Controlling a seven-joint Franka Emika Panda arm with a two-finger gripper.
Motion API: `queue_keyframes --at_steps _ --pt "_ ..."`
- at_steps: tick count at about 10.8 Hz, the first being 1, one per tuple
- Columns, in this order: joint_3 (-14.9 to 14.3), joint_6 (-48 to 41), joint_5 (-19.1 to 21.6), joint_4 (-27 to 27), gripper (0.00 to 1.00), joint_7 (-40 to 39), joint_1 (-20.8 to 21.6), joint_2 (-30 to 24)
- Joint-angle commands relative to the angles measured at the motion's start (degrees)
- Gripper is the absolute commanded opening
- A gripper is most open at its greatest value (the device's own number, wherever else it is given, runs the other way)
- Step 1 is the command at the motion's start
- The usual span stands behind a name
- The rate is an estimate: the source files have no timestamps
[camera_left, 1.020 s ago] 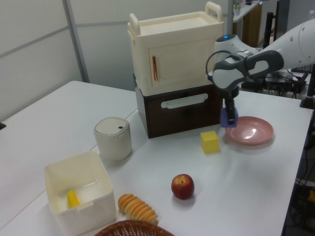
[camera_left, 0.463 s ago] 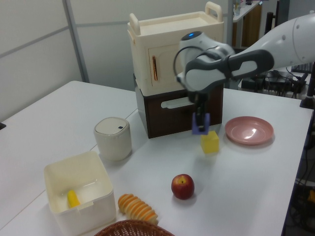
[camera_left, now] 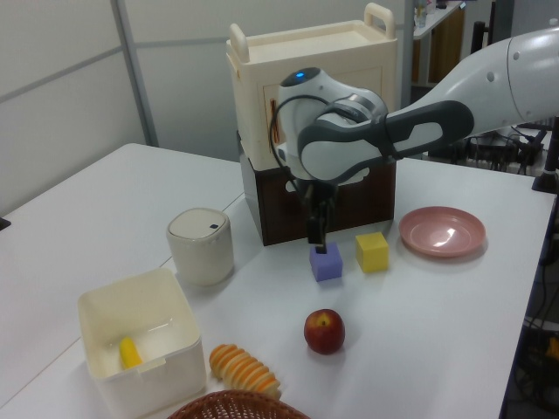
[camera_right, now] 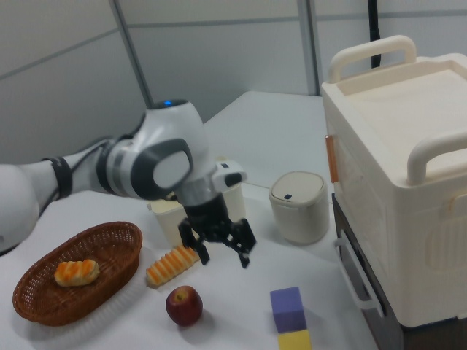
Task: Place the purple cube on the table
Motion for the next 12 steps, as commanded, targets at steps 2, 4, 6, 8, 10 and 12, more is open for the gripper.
queue_keyframes --at_steps 2,4,6,8,10,12 --pt "-4.0 -10.2 0.5 5.8 1.00 16.6 10.4 -3.5" --pt "-9.1 -10.6 3.7 5.6 1.00 18.7 16.2 -6.4" --pt "-17.7 -11.6 9.2 5.5 1.00 18.6 23.9 -8.7" --pt "-22.4 -11.9 9.5 5.4 1.00 18.6 28.0 -10.2" --pt "-22.6 -12.5 9.7 5.5 1.00 18.6 27.8 -11.2" --pt "-22.6 -13.5 9.8 5.5 1.00 18.1 27.8 -11.4"
